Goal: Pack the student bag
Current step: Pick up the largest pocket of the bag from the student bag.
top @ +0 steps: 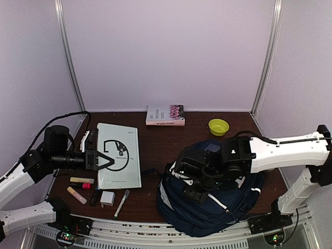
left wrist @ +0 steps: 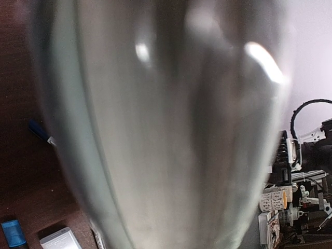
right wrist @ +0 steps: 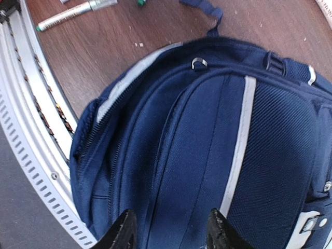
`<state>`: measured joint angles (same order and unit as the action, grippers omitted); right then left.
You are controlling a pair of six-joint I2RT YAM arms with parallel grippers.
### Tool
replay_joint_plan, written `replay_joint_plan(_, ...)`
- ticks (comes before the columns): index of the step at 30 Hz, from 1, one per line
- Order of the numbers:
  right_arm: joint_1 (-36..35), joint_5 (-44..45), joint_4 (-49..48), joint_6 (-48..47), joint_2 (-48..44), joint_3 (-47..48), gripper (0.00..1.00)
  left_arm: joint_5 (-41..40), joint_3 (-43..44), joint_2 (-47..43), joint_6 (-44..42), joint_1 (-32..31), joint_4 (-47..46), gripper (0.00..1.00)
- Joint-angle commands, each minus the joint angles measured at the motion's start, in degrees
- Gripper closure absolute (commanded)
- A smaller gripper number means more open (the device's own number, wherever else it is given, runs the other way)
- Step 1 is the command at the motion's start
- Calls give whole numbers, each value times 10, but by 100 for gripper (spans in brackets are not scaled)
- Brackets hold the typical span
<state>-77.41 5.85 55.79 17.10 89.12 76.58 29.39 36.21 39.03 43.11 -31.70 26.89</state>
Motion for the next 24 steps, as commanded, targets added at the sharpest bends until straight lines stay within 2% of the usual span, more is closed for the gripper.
replay_joint_plan(1, -6, 17, -7, 15, 38, -27, 56, 7, 16, -5, -14, 2, -85, 100)
replay_joint_plan(4, -7, 56, 4, 20, 63, -22, 61, 8, 14, -2, -14, 2, -86, 100)
replay_joint_plan(8, -7, 58, 1, 18, 70, -24, 62, 10, 14, -2, -14, 2, -85, 100)
replay_joint_plan(12, -8, 63, 5, 16, 67, -18, 68, 8, 9, -3, -14, 2, -85, 100)
replay_joint_plan(15, -8, 83, 10, 15, 64, -11, 83, 10, 9, 1, -13, 1, -85, 100)
replay_joint_plan(17, -7, 117, 30, 13, 70, 0, 99, 13, 12, 4, -13, -2, -85, 100)
replay_joint_plan(20, -6, 159, 68, 5, 69, 27, 100, 21, 17, 5, -14, -7, -86, 100)
replay_joint_plan(24, 17, 205, 105, 5, 18, 68, 100, 38, 27, 10, -15, -18, -86, 100)
